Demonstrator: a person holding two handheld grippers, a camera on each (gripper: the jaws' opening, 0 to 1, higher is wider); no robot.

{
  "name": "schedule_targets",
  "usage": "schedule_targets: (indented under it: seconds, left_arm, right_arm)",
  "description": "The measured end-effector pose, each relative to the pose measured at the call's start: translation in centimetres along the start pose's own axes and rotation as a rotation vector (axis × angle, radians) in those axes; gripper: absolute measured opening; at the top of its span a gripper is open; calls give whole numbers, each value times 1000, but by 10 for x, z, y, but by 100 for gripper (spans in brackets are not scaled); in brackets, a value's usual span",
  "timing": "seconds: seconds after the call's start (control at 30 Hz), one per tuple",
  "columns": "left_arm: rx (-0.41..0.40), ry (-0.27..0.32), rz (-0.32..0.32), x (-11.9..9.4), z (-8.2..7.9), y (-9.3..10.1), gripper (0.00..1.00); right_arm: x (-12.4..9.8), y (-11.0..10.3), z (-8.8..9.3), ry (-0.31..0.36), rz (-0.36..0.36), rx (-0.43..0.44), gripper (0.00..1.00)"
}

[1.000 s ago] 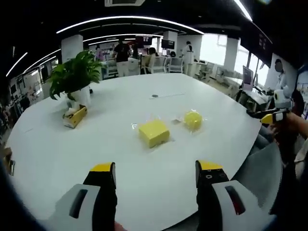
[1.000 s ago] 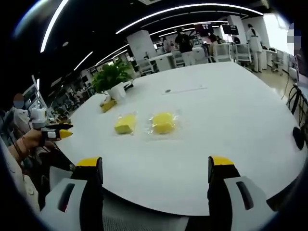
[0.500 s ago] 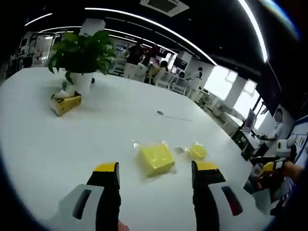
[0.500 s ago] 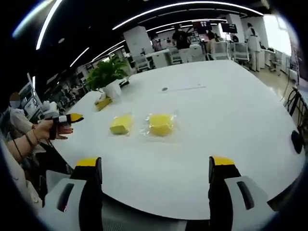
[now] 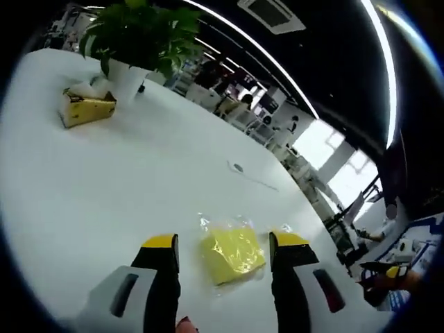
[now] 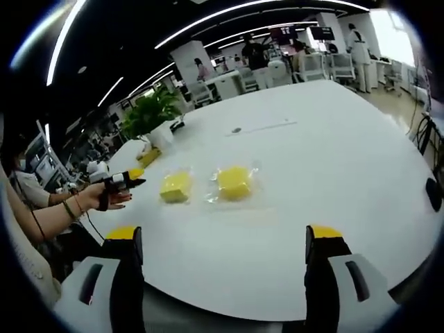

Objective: Compare the silicone blocks by pressing each to a similar depth, holding the contact briefly, and releasing to observe deformation and rebound differences across the visible hardness samples.

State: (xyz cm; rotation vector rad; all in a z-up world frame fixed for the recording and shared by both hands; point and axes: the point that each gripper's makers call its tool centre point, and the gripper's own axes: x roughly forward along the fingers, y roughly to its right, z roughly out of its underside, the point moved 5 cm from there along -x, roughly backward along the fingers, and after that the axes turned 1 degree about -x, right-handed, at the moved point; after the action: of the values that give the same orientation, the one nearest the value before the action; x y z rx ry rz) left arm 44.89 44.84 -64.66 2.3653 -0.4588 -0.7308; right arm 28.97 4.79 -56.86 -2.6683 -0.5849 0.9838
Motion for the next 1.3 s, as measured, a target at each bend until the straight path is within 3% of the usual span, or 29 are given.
schedule_targets:
  seconds: [0.1,0.27,0.43,0.57,0.77,0.9,1.03,1.17,1.3]
  left_arm:
    - [-61,1,31,15,-2,-1,49]
    - [-63,-13,70,38,0,-9,45]
    - [-138,-16,122,55,6,-15,34]
    - [-178,-7,127,69,7,-25,31]
    - [-171,0,116,82,9,-34,33]
    - [-198,-37,114,85,19,-35,32]
    - [-199,-22,134,85,21,-36,24]
    - [-197,10,164,85,19,-35,5]
    - [-137,27,166,84,19,-31,0]
  right_arm:
    - [4,-2,3,-25,7,-4,92]
    - [5,1,4,-58,30,-19,92]
    - [5,5,-1,-64,52,-19,91]
    - [6,8,-2,-74,62,-24,91]
    - [8,12,-4,-90,74,-26,91]
    - [11,12,-3,-95,67,-19,90]
    - [14,12,-3,-99,62,-19,90]
    - [16,13,-1,-113,59,-26,89]
    - [15,14,-2,-111,61,-22,88]
